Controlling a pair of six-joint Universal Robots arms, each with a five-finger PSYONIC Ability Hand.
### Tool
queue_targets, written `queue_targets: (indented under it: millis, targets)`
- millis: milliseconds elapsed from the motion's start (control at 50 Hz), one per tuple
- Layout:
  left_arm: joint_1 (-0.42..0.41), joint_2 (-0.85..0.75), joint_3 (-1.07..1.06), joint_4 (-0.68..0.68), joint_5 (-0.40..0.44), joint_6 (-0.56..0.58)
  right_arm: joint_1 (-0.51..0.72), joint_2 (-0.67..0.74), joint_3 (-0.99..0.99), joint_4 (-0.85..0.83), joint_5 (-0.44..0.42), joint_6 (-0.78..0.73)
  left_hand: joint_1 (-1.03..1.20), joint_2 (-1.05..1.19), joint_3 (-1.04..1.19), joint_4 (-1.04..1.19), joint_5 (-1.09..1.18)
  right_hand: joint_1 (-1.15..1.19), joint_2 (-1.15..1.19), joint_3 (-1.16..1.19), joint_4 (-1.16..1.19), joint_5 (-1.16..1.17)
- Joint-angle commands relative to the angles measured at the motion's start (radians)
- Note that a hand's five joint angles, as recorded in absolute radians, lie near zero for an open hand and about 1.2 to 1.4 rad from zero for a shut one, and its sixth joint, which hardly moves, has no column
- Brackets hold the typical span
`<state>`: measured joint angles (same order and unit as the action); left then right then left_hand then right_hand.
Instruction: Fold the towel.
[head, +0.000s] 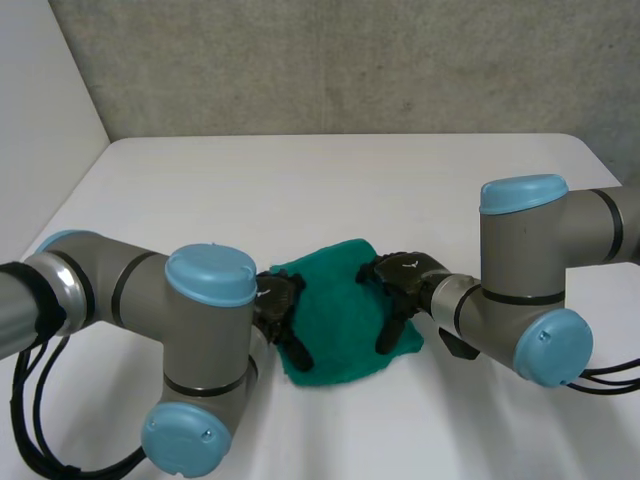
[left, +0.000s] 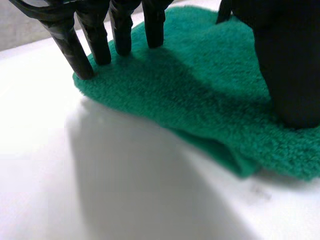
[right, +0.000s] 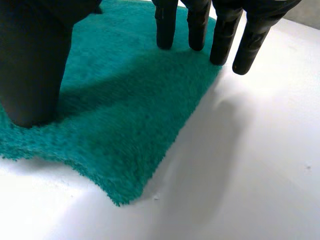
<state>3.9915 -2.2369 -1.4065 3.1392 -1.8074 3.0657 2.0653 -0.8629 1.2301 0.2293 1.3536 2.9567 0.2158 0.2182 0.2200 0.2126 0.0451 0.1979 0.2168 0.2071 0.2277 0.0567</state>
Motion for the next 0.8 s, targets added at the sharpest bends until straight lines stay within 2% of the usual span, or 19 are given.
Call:
queue_targets:
  millis: [20, 100, 180, 240, 340, 440, 540, 620, 800]
  targets:
    - [0.006, 0.062, -0.025, -0.004, -0.03, 0.065, 0.001, -0.021, 0.002, -0.042, 0.005, -0.002, -0.029, -0.031, -0.033, -0.025, -0.032, -0.023, -0.042, -0.033, -0.053, -0.057]
    - [0.008, 0.131, -0.016, -0.005, -0.024, 0.131, -0.001, -0.071, 0.008, -0.087, 0.035, -0.001, -0.029, -0.031, -0.033, -0.026, -0.033, -0.023, -0.042, -0.033, -0.053, -0.057]
    - [0.037, 0.223, 0.015, -0.001, -0.021, 0.179, -0.01, -0.205, 0.02, -0.175, 0.154, 0.008, -0.029, -0.031, -0.033, -0.026, -0.033, -0.023, -0.042, -0.033, -0.053, -0.057]
    - [0.113, 0.29, 0.069, -0.01, -0.02, 0.186, -0.022, -0.286, 0.022, -0.228, 0.264, 0.008, -0.026, -0.028, -0.03, -0.023, -0.03, -0.023, -0.042, -0.033, -0.053, -0.057]
    - [0.227, 0.345, 0.15, -0.096, 0.019, 0.18, -0.066, -0.379, 0.017, -0.243, 0.364, 0.005, -0.029, -0.031, -0.033, -0.025, -0.032, -0.023, -0.042, -0.033, -0.053, -0.057]
    - [0.328, 0.411, 0.184, -0.209, 0.132, 0.14, -0.129, -0.421, 0.016, -0.239, 0.355, 0.005, -0.038, -0.04, -0.042, -0.034, -0.041, -0.023, -0.042, -0.033, -0.053, -0.057]
    - [0.397, 0.464, 0.172, -0.223, 0.212, 0.07, -0.166, -0.43, 0.015, -0.209, 0.28, 0.005, -0.038, -0.04, -0.042, -0.034, -0.041, -0.023, -0.042, -0.033, -0.053, -0.057]
    - [0.405, 0.477, 0.147, -0.223, 0.22, 0.047, -0.169, -0.43, 0.022, -0.193, 0.242, 0.008, -0.04, -0.043, -0.045, -0.037, -0.044, -0.023, -0.042, -0.033, -0.053, -0.057]
    - [0.405, 0.494, 0.121, -0.212, 0.221, 0.044, -0.16, -0.456, 0.055, -0.208, 0.231, -0.002, -0.04, -0.043, -0.045, -0.037, -0.044, -0.023, -0.042, -0.033, -0.053, -0.057]
